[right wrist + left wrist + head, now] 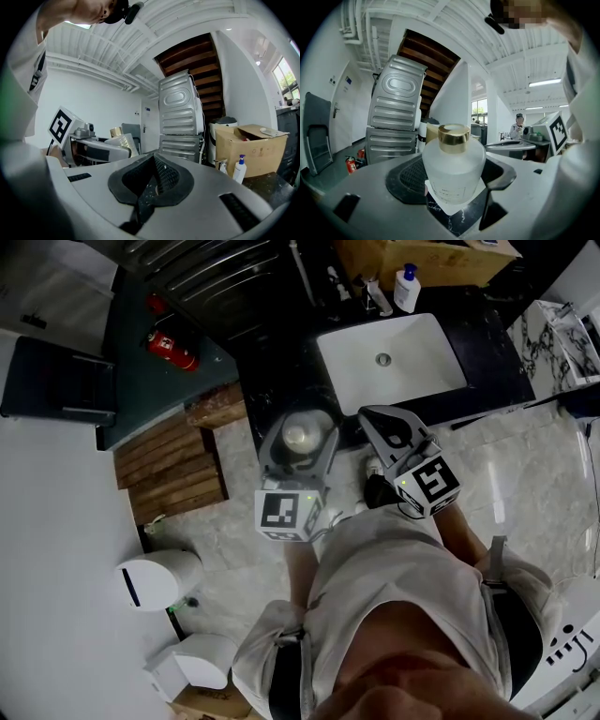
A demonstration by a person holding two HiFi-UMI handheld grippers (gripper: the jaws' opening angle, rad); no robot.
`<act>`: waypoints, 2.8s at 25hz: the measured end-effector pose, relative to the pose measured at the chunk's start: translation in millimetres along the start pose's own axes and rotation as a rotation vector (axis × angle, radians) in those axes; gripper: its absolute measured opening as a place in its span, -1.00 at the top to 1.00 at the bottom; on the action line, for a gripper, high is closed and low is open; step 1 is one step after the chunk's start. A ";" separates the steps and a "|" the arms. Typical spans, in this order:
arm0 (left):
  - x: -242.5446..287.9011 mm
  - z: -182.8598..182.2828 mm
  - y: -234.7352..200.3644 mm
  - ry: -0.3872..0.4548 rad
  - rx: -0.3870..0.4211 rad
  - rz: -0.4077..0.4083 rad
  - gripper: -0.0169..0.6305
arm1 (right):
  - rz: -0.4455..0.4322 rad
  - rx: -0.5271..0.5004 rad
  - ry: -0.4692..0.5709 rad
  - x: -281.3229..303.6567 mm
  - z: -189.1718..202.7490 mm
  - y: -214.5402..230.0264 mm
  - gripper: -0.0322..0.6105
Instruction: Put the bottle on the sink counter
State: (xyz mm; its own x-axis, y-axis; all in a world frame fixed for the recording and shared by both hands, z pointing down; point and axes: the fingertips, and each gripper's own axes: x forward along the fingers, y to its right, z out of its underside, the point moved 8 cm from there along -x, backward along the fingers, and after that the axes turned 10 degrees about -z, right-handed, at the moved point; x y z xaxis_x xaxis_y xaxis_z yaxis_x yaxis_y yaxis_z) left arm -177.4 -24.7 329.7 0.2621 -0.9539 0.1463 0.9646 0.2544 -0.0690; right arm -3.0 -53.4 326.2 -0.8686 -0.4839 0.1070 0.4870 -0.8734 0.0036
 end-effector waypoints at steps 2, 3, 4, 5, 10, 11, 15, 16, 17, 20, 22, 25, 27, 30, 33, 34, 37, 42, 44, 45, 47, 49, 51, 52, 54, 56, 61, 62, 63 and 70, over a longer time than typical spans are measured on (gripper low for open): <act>10.1 -1.7 -0.5 -0.002 0.002 -0.007 -0.07 | -0.008 0.002 -0.003 3.6 0.0 10.4 0.90; 15.0 -2.4 -0.8 -0.002 0.003 -0.012 -0.07 | -0.013 0.003 -0.003 5.4 0.0 15.5 0.90; 19.8 -3.2 -0.9 -0.003 0.004 -0.017 -0.07 | -0.019 0.004 -0.001 7.2 -0.1 20.6 0.91; 24.6 -4.5 -0.7 -0.004 0.003 -0.022 -0.07 | -0.025 0.005 0.001 9.1 -0.3 25.7 0.91; 48.0 -10.1 0.5 -0.011 0.008 -0.052 -0.07 | -0.060 0.011 0.013 19.9 -0.9 50.9 0.90; 52.8 -11.1 0.5 -0.013 0.010 -0.058 -0.07 | -0.066 0.015 0.015 21.8 -1.0 56.0 0.91; 69.9 -14.4 1.9 -0.025 0.020 -0.081 -0.07 | -0.084 0.028 0.011 26.4 -1.0 74.8 0.90; 72.8 -14.8 1.8 -0.027 0.022 -0.086 -0.07 | -0.087 0.030 0.009 27.3 -1.2 77.8 0.90; 75.1 -14.9 1.5 -0.029 0.023 -0.090 -0.07 | -0.088 0.033 0.007 27.9 -1.2 80.0 0.91; 82.2 -13.9 0.7 -0.035 0.026 -0.097 -0.07 | -0.093 0.043 -0.002 29.3 1.5 85.4 0.90; 90.2 -12.9 0.4 -0.039 0.030 -0.102 -0.07 | -0.096 0.051 -0.011 30.6 4.7 91.3 0.90; 106.1 -11.5 -0.5 -0.048 0.035 -0.110 -0.07 | -0.100 0.064 -0.022 33.1 9.7 102.8 0.90; 115.8 -10.3 -2.5 -0.054 0.038 -0.114 -0.07 | -0.099 0.073 -0.028 34.8 12.8 109.8 0.91; 127.6 -5.7 -7.6 -0.066 0.049 -0.121 -0.07 | -0.096 0.080 -0.036 39.0 16.7 120.1 0.90; 138.4 -2.3 -12.2 -0.070 0.063 -0.117 -0.07 | -0.085 0.080 -0.046 44.0 18.5 128.5 0.90; 142.3 -1.4 -13.6 -0.068 0.066 -0.115 -0.07 | -0.082 0.081 -0.047 45.7 19.5 130.9 0.91; 154.8 2.7 -19.2 -0.069 0.075 -0.108 -0.07 | -0.072 0.085 -0.049 52.5 23.1 138.3 0.90; 178.0 5.7 -27.8 -0.074 0.060 -0.076 -0.07 | -0.045 0.099 -0.061 66.2 29.8 151.4 0.90; 187.3 6.2 -32.4 -0.073 0.062 -0.067 -0.07 | -0.039 0.106 -0.061 73.5 32.3 155.8 0.90; 192.3 6.8 -34.8 -0.073 0.064 -0.064 -0.07 | -0.036 0.108 -0.063 77.2 33.7 158.0 0.90; 201.8 9.0 -39.7 -0.075 0.069 -0.057 -0.07 | -0.028 0.116 -0.067 83.7 36.7 162.3 0.90; 210.3 11.8 -45.0 -0.080 0.075 -0.050 -0.07 | -0.019 0.129 -0.068 90.2 40.2 166.8 0.90; 218.4 15.5 -50.1 -0.088 0.085 -0.042 -0.07 | -0.015 0.133 -0.071 96.6 43.4 172.1 0.90; 222.5 17.6 -52.4 -0.092 0.089 -0.037 -0.07 | -0.011 0.135 -0.075 99.6 45.4 174.7 0.90; 230.7 21.8 -56.5 -0.102 0.085 -0.028 -0.07 | 0.002 0.144 -0.084 104.7 49.7 179.3 0.90; 238.9 25.7 -60.3 -0.110 0.083 -0.020 -0.07 | 0.013 0.162 -0.096 109.1 52.9 183.3 0.90; 261.1 36.4 -67.8 -0.112 0.075 0.001 -0.07 | 0.036 0.172 -0.112 119.0 60.6 197.0 0.90; 265.3 38.6 -68.8 -0.108 0.070 0.004 -0.07 | 0.042 0.180 -0.117 121.0 61.7 199.1 0.90; 269.3 40.7 -69.8 -0.104 0.065 0.008 -0.07 | 0.046 0.179 -0.118 122.8 63.2 201.4 0.90; 292.9 54.2 -81.2 -0.124 0.072 0.027 -0.07 | 0.054 0.168 -0.132 137.8 76.8 214.4 0.90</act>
State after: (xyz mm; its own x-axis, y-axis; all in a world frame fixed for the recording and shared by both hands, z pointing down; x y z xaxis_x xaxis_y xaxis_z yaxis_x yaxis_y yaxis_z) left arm -177.4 -316.1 431.6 0.2850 -0.9208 0.2663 0.9557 0.2945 -0.0045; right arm -11.3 -303.1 418.0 -0.8263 -0.5090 0.2411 0.5509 -0.8194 0.1583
